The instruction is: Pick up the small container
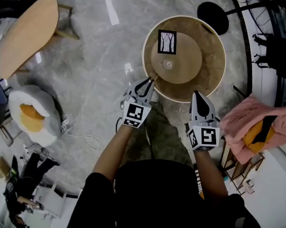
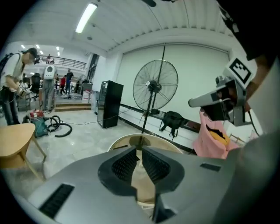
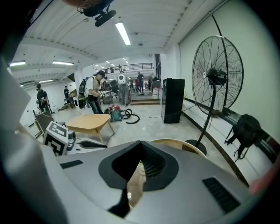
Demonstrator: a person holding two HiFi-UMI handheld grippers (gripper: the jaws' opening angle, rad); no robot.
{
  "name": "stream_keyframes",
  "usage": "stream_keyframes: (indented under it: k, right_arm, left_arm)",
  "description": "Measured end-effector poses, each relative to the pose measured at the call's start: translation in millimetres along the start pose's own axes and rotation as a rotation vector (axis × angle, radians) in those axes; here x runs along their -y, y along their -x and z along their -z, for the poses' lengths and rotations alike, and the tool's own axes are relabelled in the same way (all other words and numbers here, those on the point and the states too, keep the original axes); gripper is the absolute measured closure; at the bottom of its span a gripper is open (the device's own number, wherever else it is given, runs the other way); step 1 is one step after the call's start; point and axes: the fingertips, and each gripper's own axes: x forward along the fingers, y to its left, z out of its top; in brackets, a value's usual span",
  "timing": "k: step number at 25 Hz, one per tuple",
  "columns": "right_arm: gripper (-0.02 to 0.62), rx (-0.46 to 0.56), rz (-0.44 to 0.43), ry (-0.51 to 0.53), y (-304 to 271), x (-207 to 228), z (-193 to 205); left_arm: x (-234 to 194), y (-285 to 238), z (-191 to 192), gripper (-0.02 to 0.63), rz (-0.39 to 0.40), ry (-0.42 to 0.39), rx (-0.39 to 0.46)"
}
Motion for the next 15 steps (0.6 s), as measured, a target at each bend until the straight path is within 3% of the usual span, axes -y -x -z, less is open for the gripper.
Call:
stream_keyframes:
  k: [4,8,12,15]
  right_arm:
    - [0.574,-0.021,-0.012,0.014,-18.8,6.9,25.2]
    - [0.574,-0.049,-0.028,0.019,-36.0,13.7,60.8]
    - [0.574,-0.08,-0.017,0.011,-52.9,25.8,93.6]
    - [0.574,-0.099,-0.008,-0.012,-63.0,31.6,110.9]
  left_arm:
    - [-8.9,-39.4,38.9,0.565,0.074,-0.096,-0.056]
    - [-16.3,-68.2,77.2,0.453,0.116,-0.112,-0.104]
    - [-18.5,-101.1,99.2,0.403,0.121,-0.108,-0.085]
    - [-11.8,-130.5,119.8,0.364,0.137,-0.159,-0.116]
